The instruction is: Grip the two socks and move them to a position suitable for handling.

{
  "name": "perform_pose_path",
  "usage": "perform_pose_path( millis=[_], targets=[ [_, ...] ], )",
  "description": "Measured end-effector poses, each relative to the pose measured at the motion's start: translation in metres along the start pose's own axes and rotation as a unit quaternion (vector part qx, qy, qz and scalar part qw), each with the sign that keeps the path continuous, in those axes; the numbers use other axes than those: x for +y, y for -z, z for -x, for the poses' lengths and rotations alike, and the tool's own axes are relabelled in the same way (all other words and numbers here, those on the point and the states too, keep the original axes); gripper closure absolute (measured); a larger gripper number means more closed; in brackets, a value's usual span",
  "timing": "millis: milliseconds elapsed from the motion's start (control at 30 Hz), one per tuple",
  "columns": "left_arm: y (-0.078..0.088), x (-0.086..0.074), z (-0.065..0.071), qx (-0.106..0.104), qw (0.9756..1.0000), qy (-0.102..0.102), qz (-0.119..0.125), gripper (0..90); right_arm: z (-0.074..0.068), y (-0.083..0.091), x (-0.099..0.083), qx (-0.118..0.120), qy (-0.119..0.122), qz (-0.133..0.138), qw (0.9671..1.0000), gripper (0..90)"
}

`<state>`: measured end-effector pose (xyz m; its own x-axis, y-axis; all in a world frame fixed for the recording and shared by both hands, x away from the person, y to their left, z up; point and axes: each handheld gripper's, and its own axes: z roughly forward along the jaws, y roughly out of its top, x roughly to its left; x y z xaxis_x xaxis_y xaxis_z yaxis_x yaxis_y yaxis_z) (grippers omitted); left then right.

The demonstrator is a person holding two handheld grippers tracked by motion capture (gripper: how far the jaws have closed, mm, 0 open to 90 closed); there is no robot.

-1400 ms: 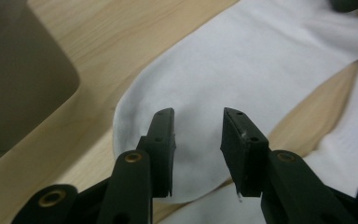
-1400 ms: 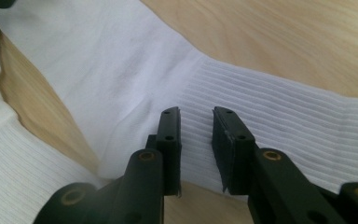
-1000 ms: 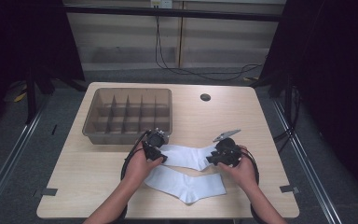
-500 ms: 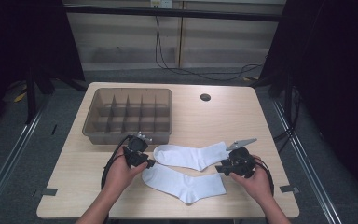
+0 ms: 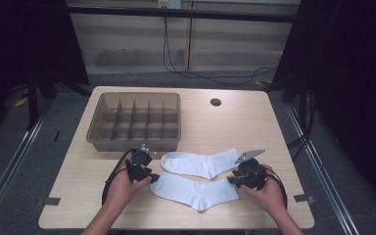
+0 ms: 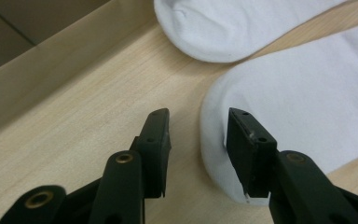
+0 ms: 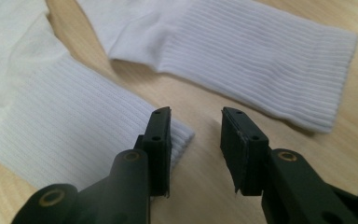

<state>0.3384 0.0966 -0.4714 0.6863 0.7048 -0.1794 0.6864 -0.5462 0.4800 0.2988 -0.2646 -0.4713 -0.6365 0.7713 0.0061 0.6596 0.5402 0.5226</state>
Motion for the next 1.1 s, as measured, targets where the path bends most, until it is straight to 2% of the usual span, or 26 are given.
perform_pose_path(
  millis=[167,300,367,433,500,600,767,833,933,1000,1100],
  targets=[
    [0.000,0.000,0.002,-0.006,1.0000,0.000,-0.001,59.6,0.006,0.002,0.000,-0.009,-0.023,0.011,0.9996,63.5],
    [-0.001,-0.001,0.004,-0.006,1.0000,0.003,-0.006,61.5,0.003,0.007,-0.001,-0.006,-0.020,0.017,0.9996,63.7],
    [0.000,-0.001,0.004,-0.001,1.0000,0.004,-0.009,62.0,0.000,0.008,-0.002,-0.001,-0.016,0.013,0.9998,64.4],
    [0.001,-0.001,0.003,0.000,0.9999,0.003,-0.014,62.7,-0.003,0.009,-0.004,0.004,-0.025,0.002,0.9997,65.1],
    [0.002,0.000,0.003,0.007,0.9998,-0.003,-0.018,62.9,-0.005,0.010,-0.005,-0.005,-0.024,-0.009,0.9997,65.5],
    [0.001,0.000,0.001,0.006,0.9998,0.006,-0.020,63.2,-0.002,0.011,-0.008,0.004,-0.047,-0.018,0.9987,68.7],
    [0.000,0.000,0.000,0.008,0.9995,0.012,-0.028,63.4,0.000,0.008,-0.009,0.013,-0.060,-0.026,0.9978,72.5],
    [0.000,0.000,0.000,0.011,0.9994,0.006,-0.032,63.8,0.000,0.007,-0.009,0.015,-0.062,-0.027,0.9976,74.0],
    [-0.003,0.002,0.002,0.015,0.9990,0.011,-0.040,68.1,-0.003,0.007,-0.008,0.013,-0.072,-0.030,0.9969,77.2],
    [-0.003,0.003,0.003,0.014,0.9990,0.007,-0.043,69.2,-0.003,0.007,-0.007,0.013,-0.073,-0.028,0.9968,77.4],
    [-0.003,0.004,0.004,0.014,0.9990,0.011,-0.042,72.6,-0.001,0.008,-0.008,0.013,-0.080,-0.026,0.9964,75.0]
  ],
)
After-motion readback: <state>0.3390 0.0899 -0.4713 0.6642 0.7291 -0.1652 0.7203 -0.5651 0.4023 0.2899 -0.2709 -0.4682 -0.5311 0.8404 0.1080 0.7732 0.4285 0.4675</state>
